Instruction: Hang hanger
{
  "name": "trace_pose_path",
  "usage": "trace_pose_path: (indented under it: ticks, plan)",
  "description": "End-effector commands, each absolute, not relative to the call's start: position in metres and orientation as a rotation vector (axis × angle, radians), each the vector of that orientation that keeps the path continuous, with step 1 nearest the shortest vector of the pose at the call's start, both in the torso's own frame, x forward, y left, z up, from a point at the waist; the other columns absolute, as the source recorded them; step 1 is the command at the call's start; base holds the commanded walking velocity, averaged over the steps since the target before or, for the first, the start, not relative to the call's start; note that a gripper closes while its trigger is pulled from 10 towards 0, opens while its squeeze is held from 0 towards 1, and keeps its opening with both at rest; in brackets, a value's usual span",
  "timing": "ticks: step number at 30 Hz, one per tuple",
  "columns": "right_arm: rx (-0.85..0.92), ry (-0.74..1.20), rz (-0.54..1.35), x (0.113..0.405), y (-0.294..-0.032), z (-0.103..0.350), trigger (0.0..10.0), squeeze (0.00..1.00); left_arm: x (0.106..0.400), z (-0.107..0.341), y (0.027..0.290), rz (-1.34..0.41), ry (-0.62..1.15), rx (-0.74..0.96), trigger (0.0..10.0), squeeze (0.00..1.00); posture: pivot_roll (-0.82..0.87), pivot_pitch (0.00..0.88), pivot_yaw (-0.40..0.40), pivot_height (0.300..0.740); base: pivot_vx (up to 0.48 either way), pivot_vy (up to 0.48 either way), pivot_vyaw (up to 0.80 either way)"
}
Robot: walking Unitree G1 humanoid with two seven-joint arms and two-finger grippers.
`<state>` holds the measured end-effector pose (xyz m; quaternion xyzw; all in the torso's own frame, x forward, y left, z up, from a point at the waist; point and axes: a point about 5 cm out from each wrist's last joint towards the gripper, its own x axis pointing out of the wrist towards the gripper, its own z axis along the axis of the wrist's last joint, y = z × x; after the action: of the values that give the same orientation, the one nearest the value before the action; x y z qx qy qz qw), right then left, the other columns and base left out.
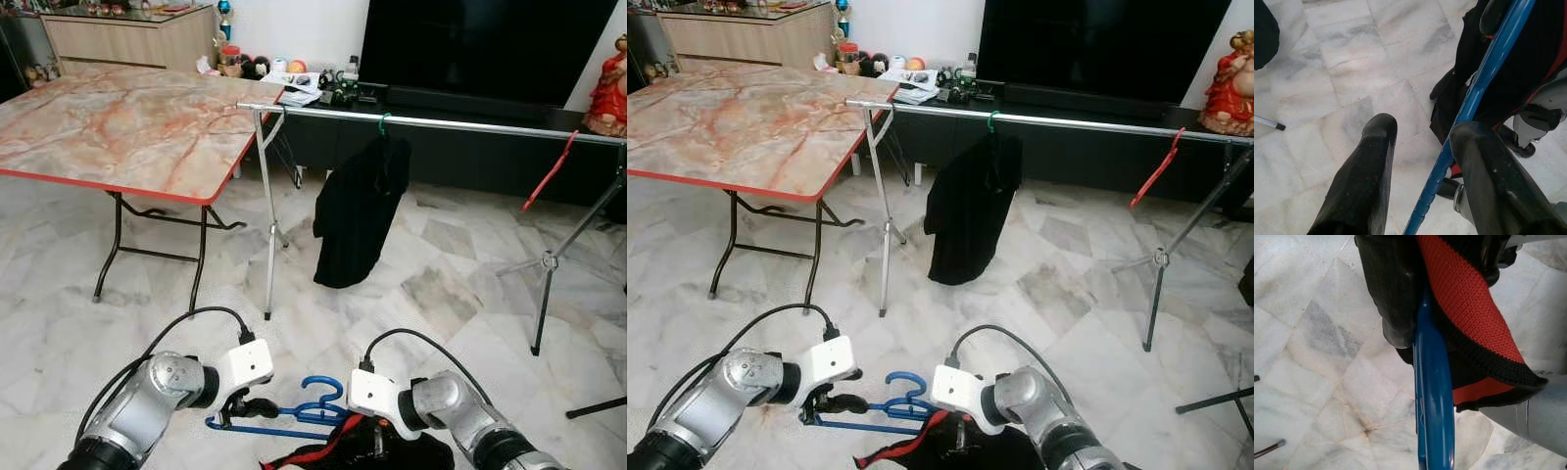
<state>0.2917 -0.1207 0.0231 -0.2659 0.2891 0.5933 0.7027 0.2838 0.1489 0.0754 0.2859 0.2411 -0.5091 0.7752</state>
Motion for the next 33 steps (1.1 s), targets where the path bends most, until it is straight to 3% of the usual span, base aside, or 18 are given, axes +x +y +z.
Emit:
trace_pose_path:
  ticks: [1, 14, 18, 28, 29, 30, 31, 32, 33]
  plan:
    - [-0.596, 0.569, 1.338, 0.296, -0.112, 0.031, 10.0, 0.00, 0.283, 0.075, 0.147, -1.127, 0.541, 0.620, 10.0, 0.00, 0.22, 0.000, -0.066, 0.740, 0.000, 0.000, 0.00]
    - [-0.570, 0.491, 1.271, 0.303, -0.101, 0.037, 10.0, 0.00, 0.280, 0.077, 0.143, -1.182, 0.554, 0.587, 10.0, 0.00, 0.23, 0.000, -0.058, 0.740, 0.000, 0.000, 0.00]
    - [-0.523, 0.476, 1.370, 0.297, -0.095, 0.038, 10.0, 0.00, 0.283, 0.076, 0.142, -1.169, 0.548, 0.587, 10.0, 0.00, 0.22, 0.000, -0.054, 0.740, 0.000, 0.000, 0.00]
    - [-0.491, 0.470, 1.393, 0.298, -0.093, 0.041, 10.0, 0.00, 0.285, 0.076, 0.142, -1.155, 0.543, 0.572, 10.0, 0.00, 0.23, 0.000, -0.059, 0.740, 0.000, 0.000, 0.00]
    - [-0.490, 0.470, 1.393, 0.298, -0.093, 0.041, 10.0, 0.00, 0.285, 0.077, 0.142, -1.154, 0.543, 0.570, 7.5, 0.00, 0.23, 0.000, -0.062, 0.740, 0.000, 0.000, 0.00]
    - [-0.493, 0.470, 1.389, 0.298, -0.093, 0.042, 10.0, 0.00, 0.286, 0.077, 0.141, -1.153, 0.542, 0.568, 3.7, 0.00, 0.23, 0.000, -0.064, 0.740, 0.000, 0.000, 0.00]
    - [-0.493, 0.470, 1.389, 0.298, -0.093, 0.042, 10.0, 0.00, 0.286, 0.077, 0.141, -1.153, 0.542, 0.568, 3.7, 0.00, 0.23, 0.000, -0.064, 0.740, 0.000, 0.000, 0.00]
    - [-0.497, 0.471, 1.385, 0.299, -0.093, 0.042, 10.0, 0.00, 0.286, 0.077, 0.141, -1.151, 0.541, 0.565, 0.0, 0.00, 0.23, 0.000, -0.064, 0.740, 0.000, 0.000, 0.00]
    - [-0.497, 0.471, 1.385, 0.299, -0.093, 0.042, 10.0, 0.00, 0.286, 0.077, 0.141, -1.151, 0.541, 0.565, 0.0, 0.00, 0.23, 0.000, -0.064, 0.740, 0.000, 0.000, 0.00]
